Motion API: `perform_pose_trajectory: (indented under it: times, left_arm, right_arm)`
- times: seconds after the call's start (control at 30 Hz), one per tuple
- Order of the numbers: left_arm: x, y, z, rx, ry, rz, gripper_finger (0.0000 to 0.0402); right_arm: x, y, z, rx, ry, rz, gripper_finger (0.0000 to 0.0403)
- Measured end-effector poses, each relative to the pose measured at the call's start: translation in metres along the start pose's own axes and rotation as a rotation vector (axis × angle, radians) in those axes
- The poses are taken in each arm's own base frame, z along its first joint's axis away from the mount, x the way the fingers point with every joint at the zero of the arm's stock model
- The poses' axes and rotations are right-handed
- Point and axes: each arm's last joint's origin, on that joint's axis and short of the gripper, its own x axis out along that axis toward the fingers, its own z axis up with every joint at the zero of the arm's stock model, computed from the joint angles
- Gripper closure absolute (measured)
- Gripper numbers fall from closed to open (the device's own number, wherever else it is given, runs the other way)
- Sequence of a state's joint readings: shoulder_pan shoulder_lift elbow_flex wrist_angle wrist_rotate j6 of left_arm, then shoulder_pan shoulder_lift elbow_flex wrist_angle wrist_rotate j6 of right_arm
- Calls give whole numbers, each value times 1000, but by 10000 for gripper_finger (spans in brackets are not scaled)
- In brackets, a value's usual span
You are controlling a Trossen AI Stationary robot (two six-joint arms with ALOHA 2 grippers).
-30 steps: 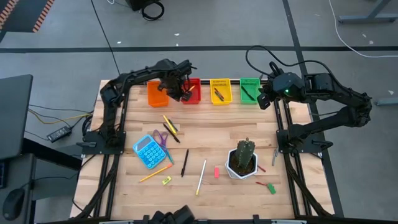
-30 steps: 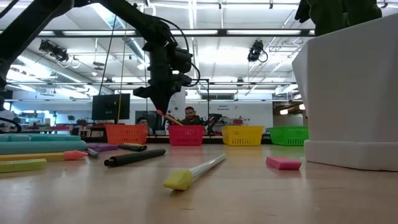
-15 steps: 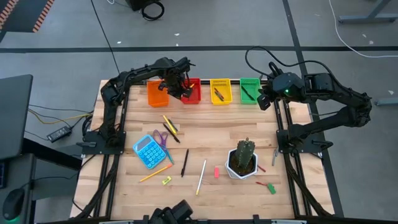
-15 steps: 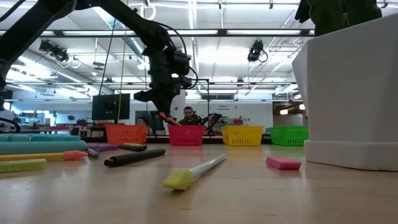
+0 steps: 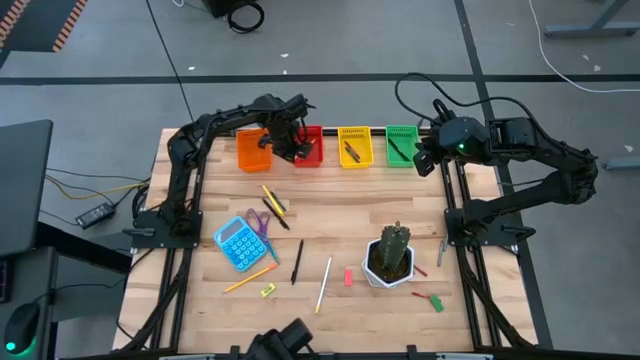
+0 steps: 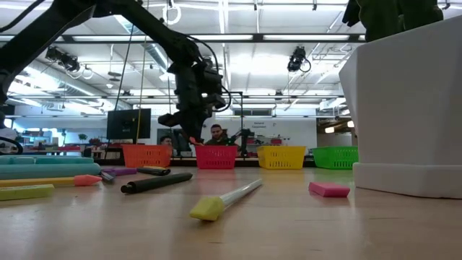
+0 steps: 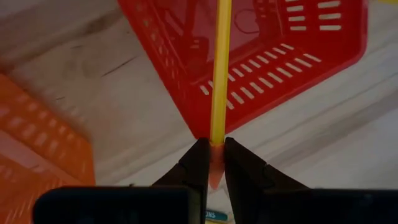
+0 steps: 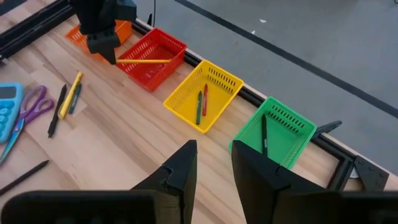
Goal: Sort crayons/erasers/pens/pencils in bins
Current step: Put the top yellow pencil into the red bin
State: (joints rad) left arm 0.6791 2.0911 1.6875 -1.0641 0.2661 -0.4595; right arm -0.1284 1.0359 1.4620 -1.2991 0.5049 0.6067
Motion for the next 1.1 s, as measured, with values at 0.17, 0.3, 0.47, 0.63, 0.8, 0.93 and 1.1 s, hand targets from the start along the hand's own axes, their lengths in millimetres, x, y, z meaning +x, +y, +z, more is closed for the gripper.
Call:
perform_pose_trajectory:
  times: [0.17, 0.3, 0.47, 0.63, 0.8, 0.93, 1.1]
  left_arm:
    - [0, -4, 3, 16, -40, -22, 354]
    - [-1, -1, 5, 11, -41, -24, 354]
    - [-2, 1, 8, 17, -61, -33, 353]
    - [-3, 4, 10, 4, -65, -33, 353]
    - [-3, 6, 10, -6, -65, -33, 353]
    - [-3, 6, 9, -10, -54, -25, 353]
    - [-3, 6, 7, -38, -39, -23, 353]
  right_arm:
    - [0, 0, 0, 18, 0, 0, 295]
    - [0, 0, 0, 18, 0, 0, 295]
    - [0, 0, 0, 18, -1, -2, 295]
    - [0, 0, 0, 18, -4, -6, 295]
    - [0, 0, 0, 30, -4, -6, 295]
    - [0, 0, 0, 33, -6, -9, 295]
    - [0, 0, 0, 33, -6, -9, 295]
